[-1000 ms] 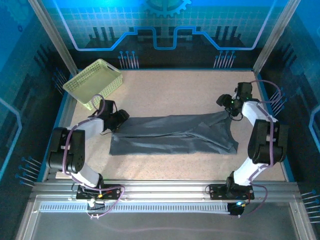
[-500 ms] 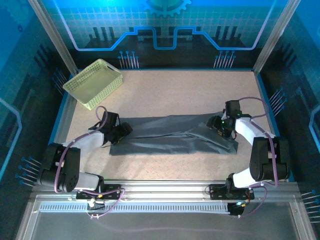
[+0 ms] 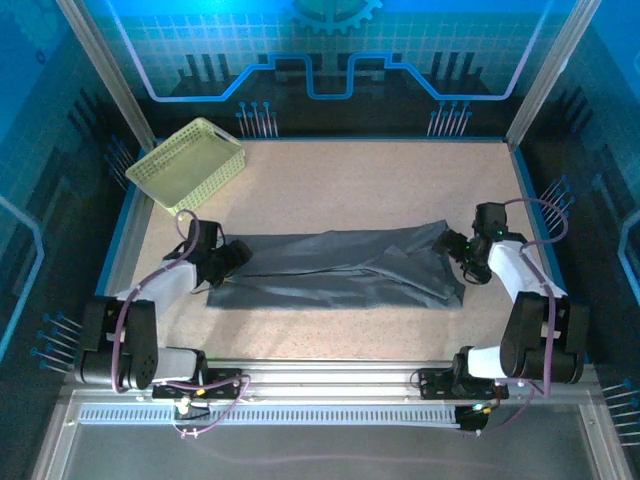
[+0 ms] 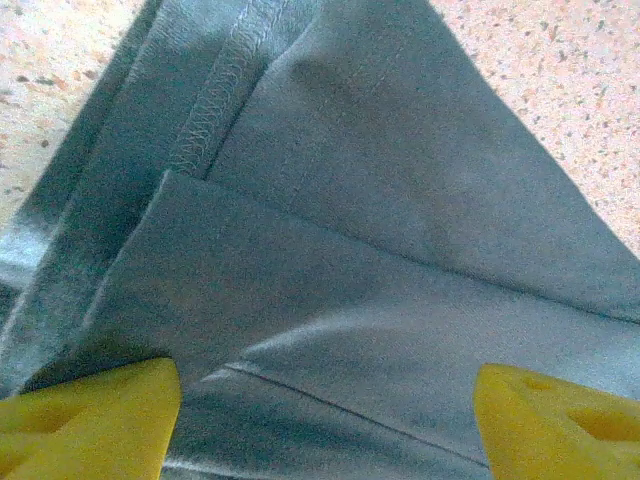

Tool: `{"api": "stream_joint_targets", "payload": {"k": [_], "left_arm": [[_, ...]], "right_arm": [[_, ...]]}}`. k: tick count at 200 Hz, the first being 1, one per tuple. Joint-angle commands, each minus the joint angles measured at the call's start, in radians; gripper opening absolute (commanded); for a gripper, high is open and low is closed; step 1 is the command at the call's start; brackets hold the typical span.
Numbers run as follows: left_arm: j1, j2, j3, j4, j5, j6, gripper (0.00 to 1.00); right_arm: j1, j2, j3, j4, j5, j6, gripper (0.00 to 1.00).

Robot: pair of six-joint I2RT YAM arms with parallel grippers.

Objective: Fold the inside-out t-shirt

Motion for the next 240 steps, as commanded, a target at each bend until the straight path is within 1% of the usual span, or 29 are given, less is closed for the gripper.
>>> {"api": "stream_joint_targets", "payload": {"k": [1,20,27,30,42,95,128,168,210,211,216,229,240], "left_arm": [[0.0,-0.067,0.047,-0.103,-0.033,0.038,0.79],[-0.014,-0.079,0.055,-0.114,-0.029,0.039,0.79],[-0.017,-0.074,0.054,-0.112,-0.023,0.037,0.79],[-0.017,-0.072,0.052,-0.111,-0.022,0.037,0.79],[-0.019,-0.066,0.047,-0.106,-0.019,0.037,0.79],[-0.021,-0.036,0.013,-0.067,-0.008,0.031,0.79],[-0.021,-0.029,0.005,-0.056,-0.007,0.034,0.8],[-0.02,-0.021,0.0,-0.046,-0.006,0.033,0.8],[-0.021,-0.016,0.0,-0.04,-0.01,0.028,0.8],[-0.021,-0.016,0.0,-0.041,-0.01,0.028,0.8],[-0.021,-0.016,0.0,-0.041,-0.011,0.028,0.8],[-0.02,-0.018,-0.002,-0.039,-0.014,0.028,0.8],[-0.021,-0.013,-0.003,-0.04,-0.018,0.031,0.8]], "right_arm": [[0.016,0.037,0.035,-0.072,0.077,-0.036,1.0],[0.058,0.093,0.07,-0.109,0.154,-0.038,1.0],[0.073,0.111,0.069,-0.115,0.173,-0.037,1.0],[0.079,0.118,0.098,-0.117,0.181,-0.037,1.0],[0.099,0.145,0.124,-0.127,0.203,-0.039,1.0],[0.154,0.259,0.186,-0.105,0.15,-0.063,0.99],[0.155,0.337,0.208,-0.104,0.13,-0.056,0.95],[0.165,0.399,0.228,-0.117,0.113,-0.057,0.84],[0.197,0.421,0.212,-0.11,0.1,-0.041,0.69],[0.198,0.423,0.211,-0.109,0.1,-0.04,0.67],[0.199,0.426,0.208,-0.106,0.097,-0.039,0.63],[0.201,0.426,0.2,-0.097,0.085,-0.035,0.58],[0.206,0.422,0.199,-0.096,0.088,-0.035,0.57]]}}
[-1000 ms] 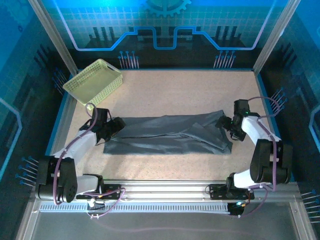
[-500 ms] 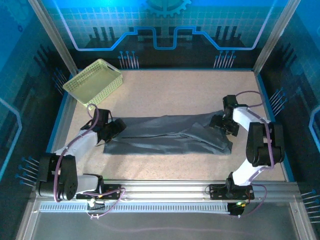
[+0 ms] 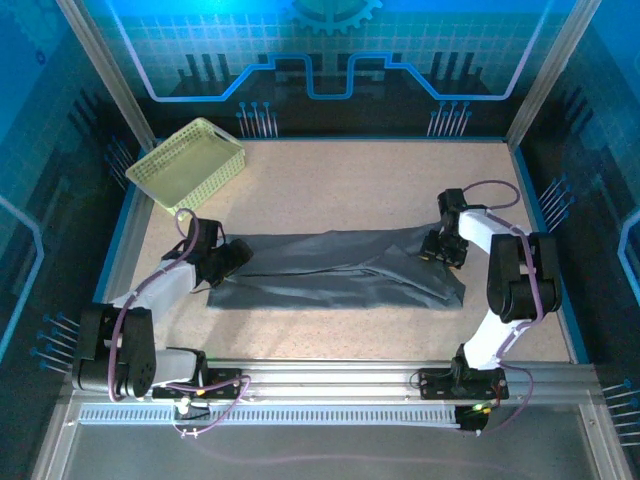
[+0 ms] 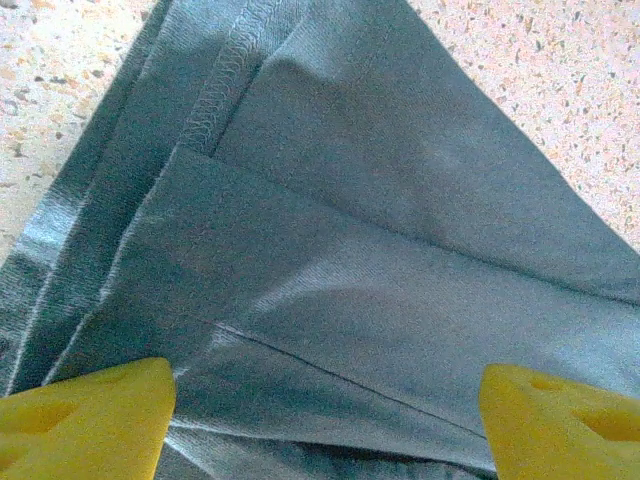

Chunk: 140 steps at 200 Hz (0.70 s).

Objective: Fold the inside-out t-shirt

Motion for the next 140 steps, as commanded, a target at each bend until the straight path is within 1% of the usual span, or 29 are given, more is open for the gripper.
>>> {"api": "stream_joint_targets", "payload": {"k": [1,11,13,45,65,82,119,140], "left_arm": [[-0.003,0.013,-0.02,0.011,-0.004,0.024,0.8],[-0.002,0.022,-0.021,0.011,-0.011,0.025,0.81],[-0.003,0.023,-0.021,0.011,-0.013,0.027,0.81],[0.001,0.061,-0.023,-0.011,-0.046,0.017,0.81],[0.001,0.064,-0.039,0.006,-0.042,0.009,0.81],[0.002,0.069,-0.04,0.001,-0.042,0.008,0.81],[-0.014,0.078,-0.046,-0.003,-0.035,-0.012,0.81],[-0.048,0.081,-0.053,-0.002,-0.045,-0.027,0.82]], "right_arm": [[0.027,0.041,-0.024,-0.006,-0.042,0.01,0.57],[0.028,0.039,-0.027,-0.009,-0.039,0.012,0.52],[0.029,0.036,-0.028,-0.009,-0.037,0.012,0.5],[0.033,0.024,-0.033,-0.014,-0.013,0.013,0.32],[0.022,0.003,-0.046,-0.011,0.003,0.013,0.2],[0.007,-0.018,-0.053,-0.015,0.018,0.016,0.12],[-0.032,-0.075,-0.062,-0.03,0.054,0.025,0.0],[-0.067,-0.115,-0.067,-0.037,0.063,0.029,0.0]]}}
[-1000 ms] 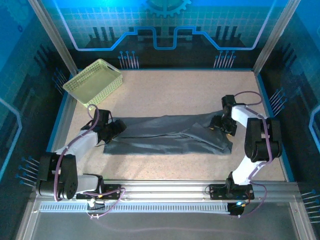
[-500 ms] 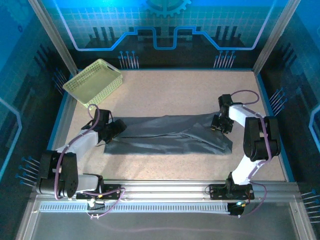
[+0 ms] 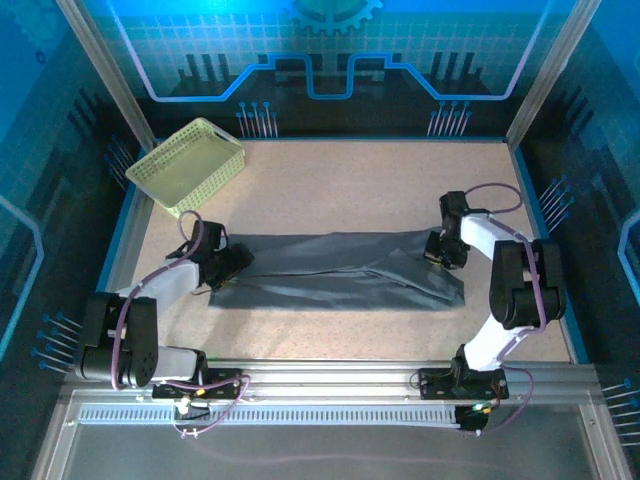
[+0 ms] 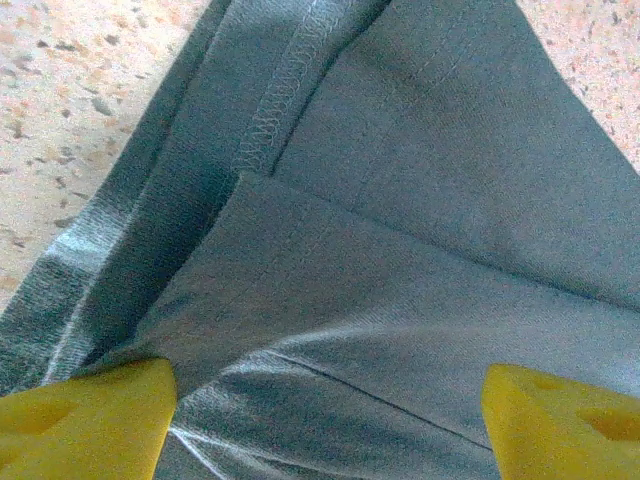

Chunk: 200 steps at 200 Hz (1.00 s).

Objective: Fold the inside-out t-shirt

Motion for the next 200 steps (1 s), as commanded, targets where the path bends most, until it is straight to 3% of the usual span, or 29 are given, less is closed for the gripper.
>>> {"api": "stream_joint_targets", "payload": {"k": [1,71,126,158,200], "left_arm": [[-0.032,0.024,-0.034,-0.032,-0.025,-0.018,0.82],[-0.07,-0.024,-0.018,-0.079,-0.069,-0.011,0.82],[-0.017,-0.177,0.022,-0.128,-0.088,0.048,0.85],[-0.026,-0.129,0.079,-0.156,-0.067,0.083,0.81],[-0.122,-0.009,0.137,-0.188,-0.109,0.098,0.75]], "right_arm": [[-0.052,-0.054,-0.017,-0.052,0.073,0.012,0.0],[-0.085,-0.087,-0.004,-0.082,0.115,0.005,0.0],[-0.075,-0.098,0.022,-0.118,0.186,-0.015,0.0],[-0.056,-0.093,0.044,-0.141,0.24,-0.015,0.0],[-0.051,-0.11,0.077,-0.166,0.269,-0.011,0.0]]}}
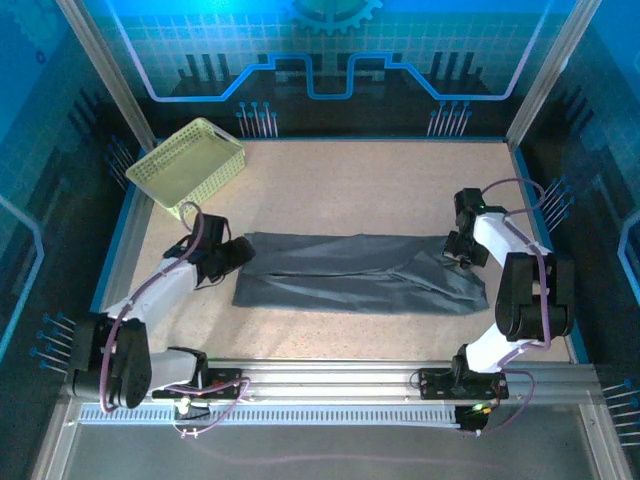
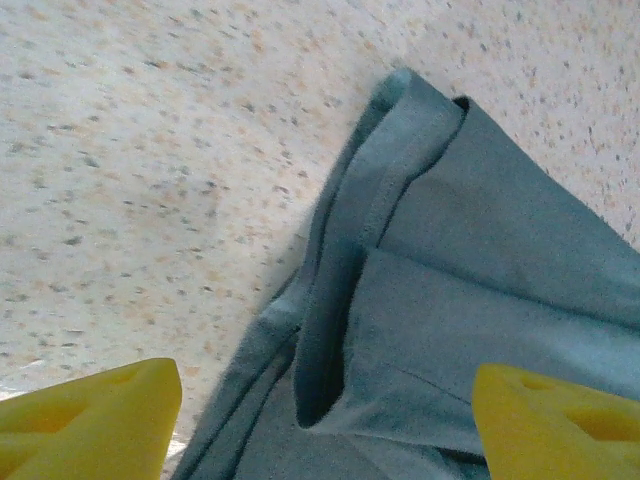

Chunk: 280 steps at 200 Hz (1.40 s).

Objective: Fold the inside-out t-shirt

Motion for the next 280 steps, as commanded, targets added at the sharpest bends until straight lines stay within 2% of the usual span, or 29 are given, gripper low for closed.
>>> {"api": "stream_joint_targets", "payload": {"k": [1,19,37,82,154,167,188,208,232,280], "left_arm": [[-0.048,0.076,0.044,-0.054,-0.023,0.029,0.75],[-0.1,0.136,0.055,-0.059,-0.047,0.013,0.7],[-0.16,0.187,0.067,-0.065,-0.082,-0.006,0.69],[-0.266,0.29,0.065,-0.062,-0.083,-0.063,0.65],[-0.491,0.277,0.088,-0.054,-0.062,-0.195,0.63],[-0.493,0.244,0.097,-0.06,-0.048,-0.198,0.63],[-0.482,0.165,0.11,-0.097,-0.112,-0.168,0.68],[-0.404,0.135,0.102,-0.094,-0.099,-0.142,0.7],[-0.334,0.176,0.116,-0.082,-0.081,-0.108,0.68],[-0.36,0.276,0.131,-0.004,-0.033,-0.111,0.59]], "right_arm": [[0.007,-0.029,0.044,-0.041,0.059,-0.002,0.0],[0.01,-0.027,0.065,-0.059,0.079,-0.005,0.0],[0.016,-0.023,0.087,-0.078,0.115,-0.008,0.0],[0.052,0.012,0.173,-0.153,0.246,-0.009,0.0],[0.103,0.091,0.351,-0.261,0.419,-0.04,0.0],[0.111,0.108,0.373,-0.275,0.434,-0.048,0.0],[0.135,0.13,0.401,-0.297,0.483,-0.053,0.0],[0.163,0.144,0.422,-0.317,0.52,-0.054,0.0],[0.179,0.156,0.438,-0.327,0.526,-0.056,0.0],[0.19,0.154,0.454,-0.324,0.504,-0.066,0.0]]}}
